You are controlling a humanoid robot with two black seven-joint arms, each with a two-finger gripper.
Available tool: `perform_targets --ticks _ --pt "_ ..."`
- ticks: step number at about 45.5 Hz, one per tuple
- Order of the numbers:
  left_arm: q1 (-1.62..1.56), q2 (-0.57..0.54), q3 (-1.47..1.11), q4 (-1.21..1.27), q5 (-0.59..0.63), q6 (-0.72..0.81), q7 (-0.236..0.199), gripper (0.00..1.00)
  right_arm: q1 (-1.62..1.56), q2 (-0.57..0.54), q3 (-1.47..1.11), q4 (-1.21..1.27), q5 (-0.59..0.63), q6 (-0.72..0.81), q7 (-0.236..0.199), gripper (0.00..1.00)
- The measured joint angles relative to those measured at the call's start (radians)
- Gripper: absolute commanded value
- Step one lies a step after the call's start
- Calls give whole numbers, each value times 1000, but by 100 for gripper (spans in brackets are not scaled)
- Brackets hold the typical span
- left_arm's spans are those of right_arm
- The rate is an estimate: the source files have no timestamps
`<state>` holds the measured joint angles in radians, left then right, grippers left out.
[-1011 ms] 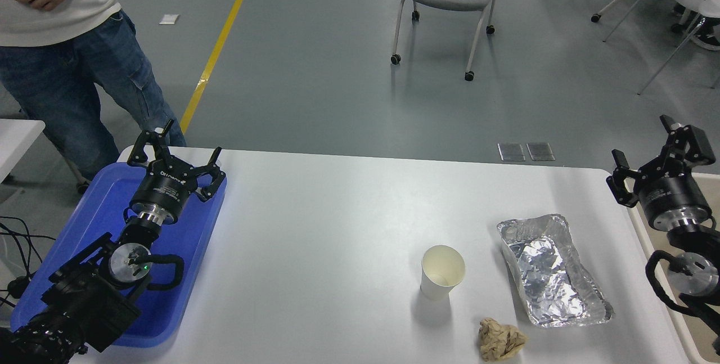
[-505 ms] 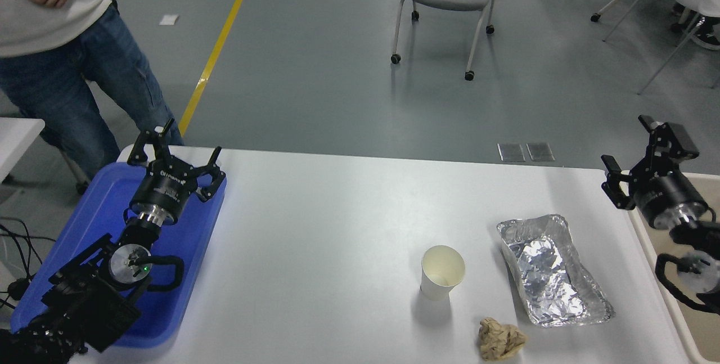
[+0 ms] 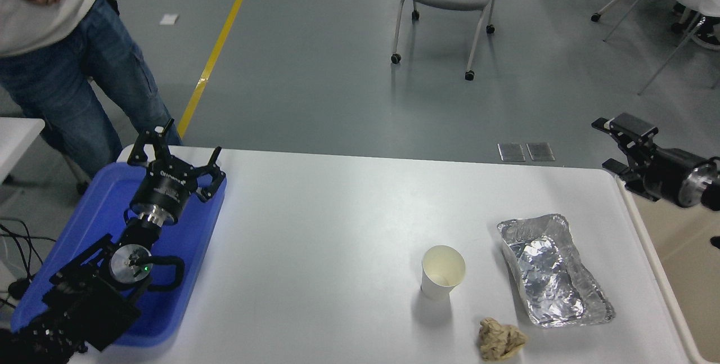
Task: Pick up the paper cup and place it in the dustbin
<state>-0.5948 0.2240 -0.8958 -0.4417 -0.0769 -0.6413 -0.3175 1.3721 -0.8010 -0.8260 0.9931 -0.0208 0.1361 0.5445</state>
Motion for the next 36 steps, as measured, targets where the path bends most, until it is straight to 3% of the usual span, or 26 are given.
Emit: perform_targets --ticks 9,17,26,36 --pt "1 0 0 0 0 0 0 100 210 65 -315 54 -31 86 -2 100" --pt "1 0 0 0 0 0 0 100 370 157 -531 75 -99 257 -3 100" --pt "1 0 0 0 0 0 0 100 530 258 -653 89 -207 472 -5 100" --pt "1 0 0 0 0 0 0 100 686 378 -698 114 -304 586 -6 100"
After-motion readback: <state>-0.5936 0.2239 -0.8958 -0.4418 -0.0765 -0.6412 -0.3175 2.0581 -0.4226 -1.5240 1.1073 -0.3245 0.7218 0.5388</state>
